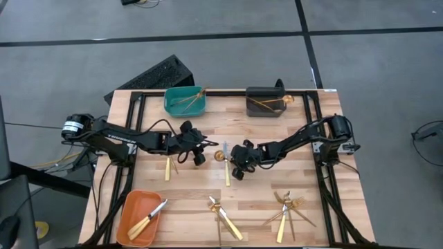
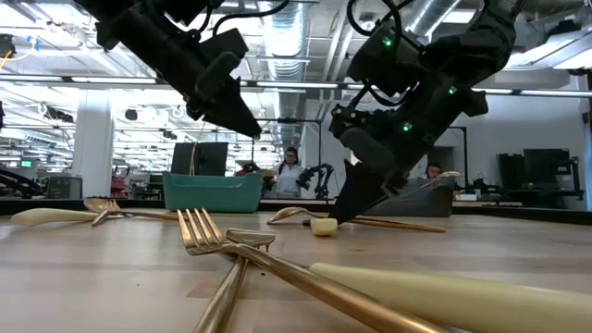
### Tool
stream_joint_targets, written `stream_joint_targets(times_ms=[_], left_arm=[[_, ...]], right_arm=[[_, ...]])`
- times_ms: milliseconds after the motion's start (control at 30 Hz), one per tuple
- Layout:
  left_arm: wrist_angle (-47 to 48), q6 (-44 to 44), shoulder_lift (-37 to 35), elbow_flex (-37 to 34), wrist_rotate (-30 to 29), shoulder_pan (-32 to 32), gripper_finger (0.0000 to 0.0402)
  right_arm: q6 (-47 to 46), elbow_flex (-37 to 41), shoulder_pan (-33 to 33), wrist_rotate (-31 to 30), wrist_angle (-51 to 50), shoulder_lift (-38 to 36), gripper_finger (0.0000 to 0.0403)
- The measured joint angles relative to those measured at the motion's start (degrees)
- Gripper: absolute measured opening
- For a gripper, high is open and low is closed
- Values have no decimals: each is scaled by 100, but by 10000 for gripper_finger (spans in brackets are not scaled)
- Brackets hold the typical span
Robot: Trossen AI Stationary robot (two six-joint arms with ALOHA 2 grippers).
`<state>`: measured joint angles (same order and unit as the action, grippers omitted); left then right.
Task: Sort silverware by color (type)
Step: Put the gold spoon into the black bin
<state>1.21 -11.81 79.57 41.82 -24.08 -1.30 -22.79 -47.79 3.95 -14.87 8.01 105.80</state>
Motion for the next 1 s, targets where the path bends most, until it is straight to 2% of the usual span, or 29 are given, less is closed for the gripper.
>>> stream_joint_targets(times_ms=[100,200,300,367,500,567,800,1000], left_arm=[[175,-5,13,0,361,20,128],[252,-76,31,-2,379,22,128],[105,-114,31,-2,242,24,128],[-211,-98,31,-2,240,31,128],[-951,258,31,-2,290,15,128],[-1360,524,31,-2,292,15,128],[-2698,1424,31,-4,891,20,128],[-3357,1920,31,-4,926,20,116]], right_arm=[[-200,49,17,-635,44,-173,38],[-157,34,82,-1826,579,-549,39],[513,0,243,-2895,1311,-890,43],[1107,30,372,-3318,1772,-957,43],[2449,19,663,-3508,2834,-997,44],[2905,13,802,-3506,2959,-997,44],[3420,12,984,-3974,3122,-843,45],[3625,15,936,-3938,3134,-787,46]])
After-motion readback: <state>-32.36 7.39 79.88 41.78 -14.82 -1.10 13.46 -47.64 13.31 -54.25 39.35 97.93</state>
